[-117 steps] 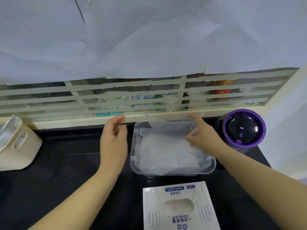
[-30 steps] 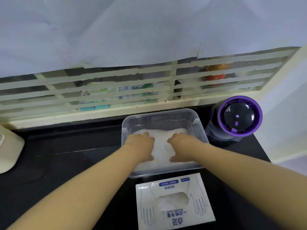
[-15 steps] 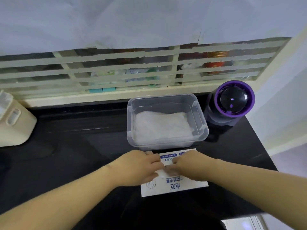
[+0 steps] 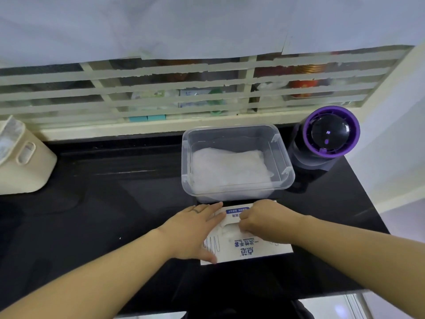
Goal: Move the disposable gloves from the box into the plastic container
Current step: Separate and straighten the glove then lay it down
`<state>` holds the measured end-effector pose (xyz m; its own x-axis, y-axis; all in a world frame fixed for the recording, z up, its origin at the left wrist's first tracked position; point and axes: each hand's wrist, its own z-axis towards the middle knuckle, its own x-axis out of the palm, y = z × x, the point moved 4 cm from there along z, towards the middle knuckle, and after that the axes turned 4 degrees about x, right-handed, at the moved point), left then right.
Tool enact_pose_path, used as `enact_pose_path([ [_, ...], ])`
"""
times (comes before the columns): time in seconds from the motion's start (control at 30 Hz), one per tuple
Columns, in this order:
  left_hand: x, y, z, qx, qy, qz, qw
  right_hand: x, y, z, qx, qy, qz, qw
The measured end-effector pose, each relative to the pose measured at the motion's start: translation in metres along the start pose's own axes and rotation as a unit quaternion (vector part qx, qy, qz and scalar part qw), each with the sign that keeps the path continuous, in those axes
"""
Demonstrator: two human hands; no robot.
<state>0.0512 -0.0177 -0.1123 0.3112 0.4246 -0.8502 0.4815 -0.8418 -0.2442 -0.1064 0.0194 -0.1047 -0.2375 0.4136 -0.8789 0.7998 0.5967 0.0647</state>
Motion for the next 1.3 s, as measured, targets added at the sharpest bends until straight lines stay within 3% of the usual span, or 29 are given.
enact_pose_path([
  [0.13,-0.002,-0.003,0.0,-0.003,0.003,-0.008,1.0,-0.01,0.001,-0.012,-0.006,-0.015,-0.003,1.0],
  [0.3,-0.002,-0.004,0.0,0.004,0.006,0.004,1.0,-0.022,-0.003,-0.015,0.056,-0.104,0.022,0.993],
  [0.47,0.001,-0.004,0.003,-0.007,0.005,0.01,1.0,-0.012,0.006,-0.02,0.108,-0.129,0.152,0.974],
  [0.77,-0.003,-0.012,0.003,-0.026,0.034,0.032,0.999,-0.018,-0.001,-0.019,0.134,-0.239,0.259,0.926],
  [0.83,-0.002,-0.013,0.002,-0.027,0.035,0.035,0.998,-0.029,-0.007,-0.029,0.145,-0.289,0.315,0.892],
  [0.97,-0.006,-0.014,0.001,-0.043,0.025,0.012,0.999,-0.066,-0.026,-0.055,0.201,-0.404,0.419,0.788],
  [1.07,-0.018,-0.019,-0.003,-0.04,0.036,-0.019,0.998,-0.087,-0.042,-0.064,0.232,-0.401,0.481,0.744],
  [1.13,-0.031,-0.024,-0.009,-0.055,0.03,-0.112,0.992,-0.091,-0.053,-0.067,0.256,-0.39,0.544,0.698],
  [1.2,-0.048,-0.028,-0.014,-0.062,0.002,-0.242,0.968,-0.087,-0.063,-0.069,0.257,-0.379,0.646,0.611],
  [1.3,-0.07,-0.035,-0.015,-0.06,-0.037,-0.399,0.914,-0.079,-0.06,-0.066,0.232,-0.298,0.794,0.477],
])
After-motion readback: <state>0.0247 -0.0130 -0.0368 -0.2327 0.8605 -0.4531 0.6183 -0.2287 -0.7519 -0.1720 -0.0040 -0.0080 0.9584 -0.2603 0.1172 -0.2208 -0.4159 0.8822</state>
